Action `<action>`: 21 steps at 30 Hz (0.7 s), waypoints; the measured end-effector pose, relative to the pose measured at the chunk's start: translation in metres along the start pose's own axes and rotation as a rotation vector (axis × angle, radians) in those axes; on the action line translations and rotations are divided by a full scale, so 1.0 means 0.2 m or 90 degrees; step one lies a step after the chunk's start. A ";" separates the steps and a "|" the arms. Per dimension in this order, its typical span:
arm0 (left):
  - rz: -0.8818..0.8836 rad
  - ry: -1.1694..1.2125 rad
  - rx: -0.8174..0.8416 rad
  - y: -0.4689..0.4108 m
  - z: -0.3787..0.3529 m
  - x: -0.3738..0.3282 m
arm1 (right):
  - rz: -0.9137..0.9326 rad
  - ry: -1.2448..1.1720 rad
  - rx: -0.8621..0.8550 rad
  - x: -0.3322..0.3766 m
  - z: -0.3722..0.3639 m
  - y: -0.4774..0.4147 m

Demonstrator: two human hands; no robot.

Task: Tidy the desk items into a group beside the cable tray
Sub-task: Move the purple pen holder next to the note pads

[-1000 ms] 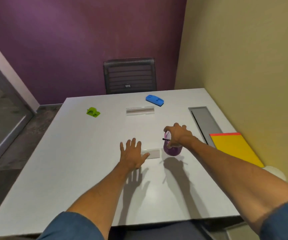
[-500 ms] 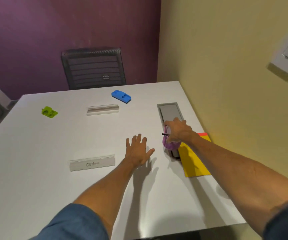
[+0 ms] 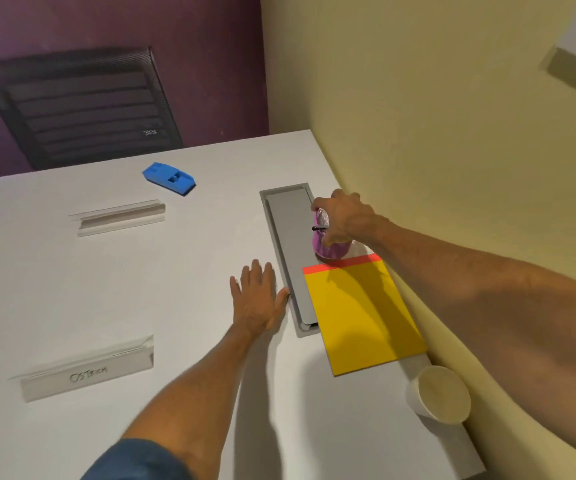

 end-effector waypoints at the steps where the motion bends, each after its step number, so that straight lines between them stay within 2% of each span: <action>1: 0.000 0.009 0.000 -0.02 -0.01 0.00 | -0.002 0.003 0.005 -0.01 -0.01 -0.02; 6: 0.004 0.012 0.026 -0.08 -0.10 0.01 | -0.025 0.015 0.023 -0.11 -0.07 -0.11; 11: 0.016 -0.061 -0.021 -0.08 -0.15 0.02 | -0.035 0.033 0.047 -0.19 -0.09 -0.16; 21: 0.015 -0.072 -0.051 -0.09 -0.17 0.03 | -0.039 0.043 0.078 -0.25 -0.09 -0.17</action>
Point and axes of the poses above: each hand's wrist, its own y-axis away from the middle knuckle, its own z-axis out of the back of the hand, x = y × z, the point moved 6 cm from there along -y, towards the middle knuckle, and after that the axes turned 6 degrees about -z, right-handed, at the moved point
